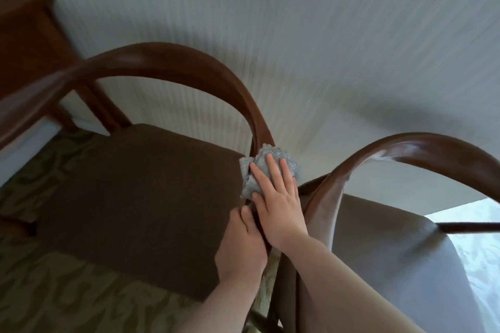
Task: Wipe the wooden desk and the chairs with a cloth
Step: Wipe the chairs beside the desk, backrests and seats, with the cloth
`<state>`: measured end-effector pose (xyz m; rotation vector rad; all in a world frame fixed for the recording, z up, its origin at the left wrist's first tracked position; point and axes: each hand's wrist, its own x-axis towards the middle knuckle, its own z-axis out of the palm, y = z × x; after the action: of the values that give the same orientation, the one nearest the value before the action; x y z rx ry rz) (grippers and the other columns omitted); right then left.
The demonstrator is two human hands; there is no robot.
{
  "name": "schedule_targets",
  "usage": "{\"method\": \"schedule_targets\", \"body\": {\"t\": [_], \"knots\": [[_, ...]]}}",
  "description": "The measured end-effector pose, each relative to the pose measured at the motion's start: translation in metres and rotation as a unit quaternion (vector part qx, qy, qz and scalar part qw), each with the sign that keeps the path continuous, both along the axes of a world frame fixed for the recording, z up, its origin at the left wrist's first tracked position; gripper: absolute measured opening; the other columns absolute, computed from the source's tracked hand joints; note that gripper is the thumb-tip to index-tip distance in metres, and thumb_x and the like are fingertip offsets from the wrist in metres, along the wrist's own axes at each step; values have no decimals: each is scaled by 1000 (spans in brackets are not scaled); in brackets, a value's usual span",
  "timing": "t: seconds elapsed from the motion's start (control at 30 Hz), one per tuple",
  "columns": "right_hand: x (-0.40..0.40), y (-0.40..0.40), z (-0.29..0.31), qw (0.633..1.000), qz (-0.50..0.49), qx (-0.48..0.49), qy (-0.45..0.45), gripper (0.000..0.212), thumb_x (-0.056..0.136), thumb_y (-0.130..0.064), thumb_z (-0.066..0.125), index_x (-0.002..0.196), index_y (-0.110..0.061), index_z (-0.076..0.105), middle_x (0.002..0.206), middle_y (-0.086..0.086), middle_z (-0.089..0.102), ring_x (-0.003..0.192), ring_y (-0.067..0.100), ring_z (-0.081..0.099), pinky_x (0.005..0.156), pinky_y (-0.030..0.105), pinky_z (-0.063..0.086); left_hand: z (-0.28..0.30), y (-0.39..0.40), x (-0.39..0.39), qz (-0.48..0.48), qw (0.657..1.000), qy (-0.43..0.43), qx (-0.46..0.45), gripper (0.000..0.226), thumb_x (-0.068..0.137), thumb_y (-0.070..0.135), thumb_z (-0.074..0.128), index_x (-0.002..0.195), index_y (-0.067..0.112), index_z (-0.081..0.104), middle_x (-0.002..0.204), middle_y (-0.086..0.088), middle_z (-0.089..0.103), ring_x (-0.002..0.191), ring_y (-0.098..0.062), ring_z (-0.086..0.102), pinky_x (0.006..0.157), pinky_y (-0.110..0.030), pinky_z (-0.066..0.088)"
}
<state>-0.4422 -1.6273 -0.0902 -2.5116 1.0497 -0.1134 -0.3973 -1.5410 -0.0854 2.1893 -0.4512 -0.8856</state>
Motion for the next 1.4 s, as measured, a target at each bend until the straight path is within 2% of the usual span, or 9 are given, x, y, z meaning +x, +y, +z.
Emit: {"method": "schedule_targets", "body": {"t": [0.13, 0.27, 0.5, 0.63, 0.77, 1.03, 1.17, 1.23, 1.4], "knots": [[21, -40, 3, 999, 0, 33, -2, 57, 105, -37, 31, 151, -47, -1, 158, -18, -22, 143, 9, -28, 118, 37, -4, 0, -6, -4, -5, 994, -43, 97, 39, 100, 44, 9, 101, 34, 46, 96, 11, 59, 82, -12, 53, 70, -31, 38], [42, -65, 9, 997, -17, 73, -31, 60, 104, -36, 34, 150, -47, -3, 158, -17, -19, 148, 15, -10, 119, 40, 18, -3, -13, -4, 6, 988, -34, 154, 47, 98, 47, 3, 119, 36, 44, 116, 12, 57, 104, -11, 57, 76, -31, 38], [73, -91, 17, 996, -31, 78, -34, 64, 104, -35, 35, 148, -49, -9, 159, -16, -16, 148, 20, 8, 107, 42, 41, 5, -21, -3, 10, 977, -62, 204, 50, 99, 44, 0, 128, 36, 40, 126, 14, 53, 112, -8, 54, 82, -29, 40], [58, -77, 17, 996, -8, 78, -46, 63, 104, -35, 34, 148, -49, -8, 158, -18, -20, 149, 17, 4, 110, 37, 37, -4, -35, 14, -8, 987, -49, 155, 43, 104, 27, 13, 143, 23, 33, 143, 5, 43, 128, -11, 43, 101, -26, 35], [24, -44, 15, 992, -25, 120, -31, 67, 102, -36, 36, 146, -52, -12, 155, -21, -27, 149, 12, -1, 109, 27, 36, -9, -62, 30, -38, 991, -69, 108, 32, 103, 34, 27, 125, 21, 46, 124, 4, 56, 110, -10, 55, 84, -17, 39], [78, -91, 11, 982, -118, 129, -66, 65, 103, -39, 35, 150, -42, -10, 162, -10, 3, 134, 22, 43, 97, 39, 51, -1, -70, 30, -64, 984, -68, 152, 45, 105, 32, 11, 132, 24, 46, 128, 7, 56, 113, -9, 53, 75, -18, 32], [52, -60, 10, 985, -102, 106, -95, 69, 103, -34, 38, 143, -59, -14, 162, -13, 1, 141, 16, 33, 100, 35, 50, -5, -65, 33, -88, 985, -54, 141, 33, 103, 36, 21, 114, 23, 49, 114, 5, 60, 94, -12, 54, 73, -23, 42], [35, -40, 12, 982, -104, 129, -94, 73, 103, -33, 38, 134, -65, -19, 161, -18, -2, 144, 12, 23, 105, 28, 43, -10, -62, 34, -133, 978, -77, 138, 30, 103, 40, 30, 120, 21, 45, 117, 5, 58, 102, -11, 57, 74, -18, 39], [56, -67, 12, 988, -97, 113, -50, 68, 103, -34, 37, 147, -48, -13, 162, -8, 2, 145, 21, 23, 114, 42, 30, -19, -75, 48, -139, 988, -70, 17, 30, 102, 29, 37, 125, 15, 50, 118, -1, 62, 105, -13, 59, 86, -22, 46]]}}
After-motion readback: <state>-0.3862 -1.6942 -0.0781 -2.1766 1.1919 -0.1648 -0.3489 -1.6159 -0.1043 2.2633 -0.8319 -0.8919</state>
